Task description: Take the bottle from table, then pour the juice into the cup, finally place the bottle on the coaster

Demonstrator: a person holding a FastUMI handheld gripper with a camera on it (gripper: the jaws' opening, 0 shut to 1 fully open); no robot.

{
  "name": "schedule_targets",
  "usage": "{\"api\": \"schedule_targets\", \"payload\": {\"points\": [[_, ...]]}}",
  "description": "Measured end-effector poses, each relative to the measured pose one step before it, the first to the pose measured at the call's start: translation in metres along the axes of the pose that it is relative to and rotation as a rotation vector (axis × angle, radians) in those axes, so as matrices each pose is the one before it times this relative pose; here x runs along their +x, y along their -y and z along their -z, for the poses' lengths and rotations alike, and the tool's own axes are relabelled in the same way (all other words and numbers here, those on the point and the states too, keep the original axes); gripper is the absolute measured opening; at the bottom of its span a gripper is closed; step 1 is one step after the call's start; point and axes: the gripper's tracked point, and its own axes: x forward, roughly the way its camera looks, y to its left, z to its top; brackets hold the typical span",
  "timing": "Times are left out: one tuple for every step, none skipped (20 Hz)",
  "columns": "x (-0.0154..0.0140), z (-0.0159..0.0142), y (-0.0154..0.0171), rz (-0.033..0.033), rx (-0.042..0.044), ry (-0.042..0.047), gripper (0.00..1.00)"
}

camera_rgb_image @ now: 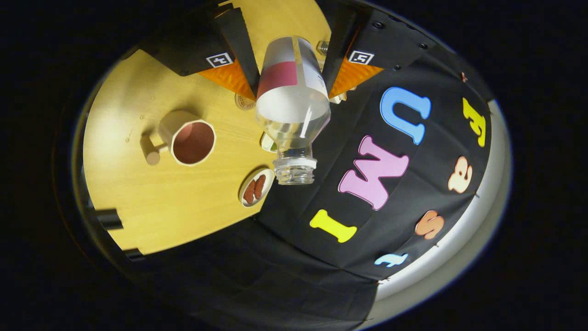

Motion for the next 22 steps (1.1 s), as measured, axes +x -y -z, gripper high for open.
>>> {"api": "schedule_targets", "payload": {"points": [[0.00088, -0.0001, -0.00792, -0.01832, -0.04534, 0.0119, 0.76], [0.00107, -0.00156, -0.00718, -0.01842, -0.04041, 0.01286, 0.75], [0.00103, -0.00282, -0.00575, -0.01701, -0.03577, 0.01564, 0.75], [0.00163, -0.00337, -0.00606, -0.01727, -0.03134, 0.01894, 0.75], [0.0014, -0.00361, -0.00613, -0.01615, -0.03595, 0.02064, 0.75], [0.00136, -0.00154, -0.00197, -0.00897, -0.04479, 0.01804, 0.76], [0.00104, -0.00091, -0.00176, -0.00552, -0.04972, 0.01801, 0.75], [0.00332, 0.00013, -0.00084, -0.00065, -0.05109, 0.01743, 0.75], [0.00263, 0.00058, -0.00071, 0.00118, -0.05355, 0.01278, 0.75], [0.00425, 0.002, -0.00121, 0.00853, -0.058, 0.00938, 0.75], [0.00355, 0.00227, -0.00112, 0.00929, -0.05253, 0.00941, 0.75], [0.00302, -0.00002, -0.00339, 0.00601, -0.04456, 0.0124, 0.75], [0.00326, 0.00055, -0.00467, 0.00467, -0.03434, 0.01269, 0.75], [0.00414, 0.00131, -0.00439, 0.00826, -0.02707, 0.01041, 0.75], [0.00354, 0.00238, -0.00213, 0.01626, -0.02182, 0.00584, 0.75], [0.00283, 0.00206, -0.00161, 0.01511, -0.01408, 0.0059, 0.75], [0.0041, 0.00058, -0.00237, 0.01252, -0.01447, 0.00839, 0.75], [0.00267, 0.00031, -0.00149, 0.01294, -0.02095, 0.01312, 0.75], [0.00271, -0.00015, -0.00015, 0.01447, -0.02601, 0.0155, 0.75], [0.00363, 0.00134, 0.00126, 0.01696, -0.03011, 0.01376, 0.75], [0.00563, 0.00116, 0.00087, 0.01982, -0.02938, 0.01346, 0.75], [0.0038, 0.00363, 0.00104, 0.01206, -0.01945, 0.00674, 0.75]]}}
